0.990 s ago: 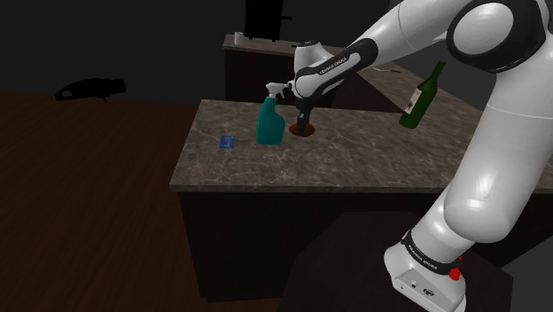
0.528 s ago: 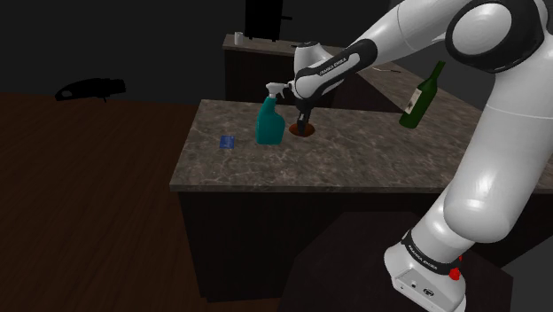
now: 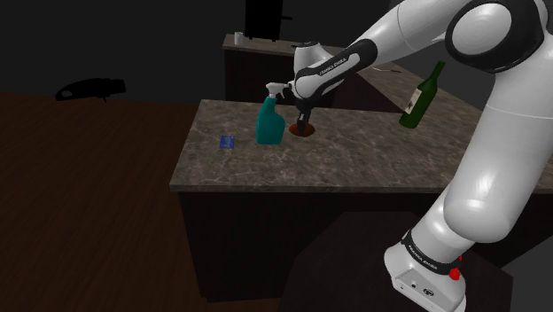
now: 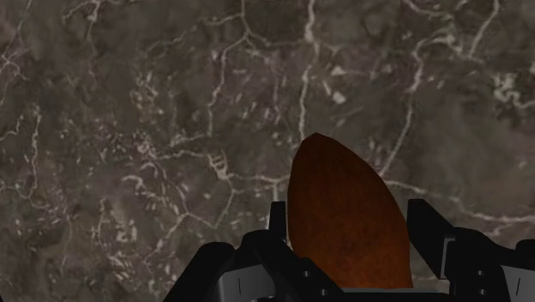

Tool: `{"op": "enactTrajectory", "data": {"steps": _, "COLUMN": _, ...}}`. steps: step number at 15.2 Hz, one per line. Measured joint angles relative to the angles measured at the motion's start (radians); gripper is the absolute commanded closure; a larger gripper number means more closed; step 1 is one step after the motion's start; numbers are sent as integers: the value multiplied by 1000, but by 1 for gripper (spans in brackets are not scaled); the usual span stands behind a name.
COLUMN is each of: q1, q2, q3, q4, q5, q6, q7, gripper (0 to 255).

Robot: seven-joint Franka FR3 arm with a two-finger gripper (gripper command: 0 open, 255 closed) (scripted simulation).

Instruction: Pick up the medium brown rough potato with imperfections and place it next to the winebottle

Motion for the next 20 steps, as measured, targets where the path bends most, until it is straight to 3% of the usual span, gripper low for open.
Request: {"op": "enactTrajectory", "data": {"steps": 20, "q1": 6, "q2": -107, "q3": 4, "q4": 113, "q5": 15, "q6": -217, "q7": -41, "gripper": 255}}
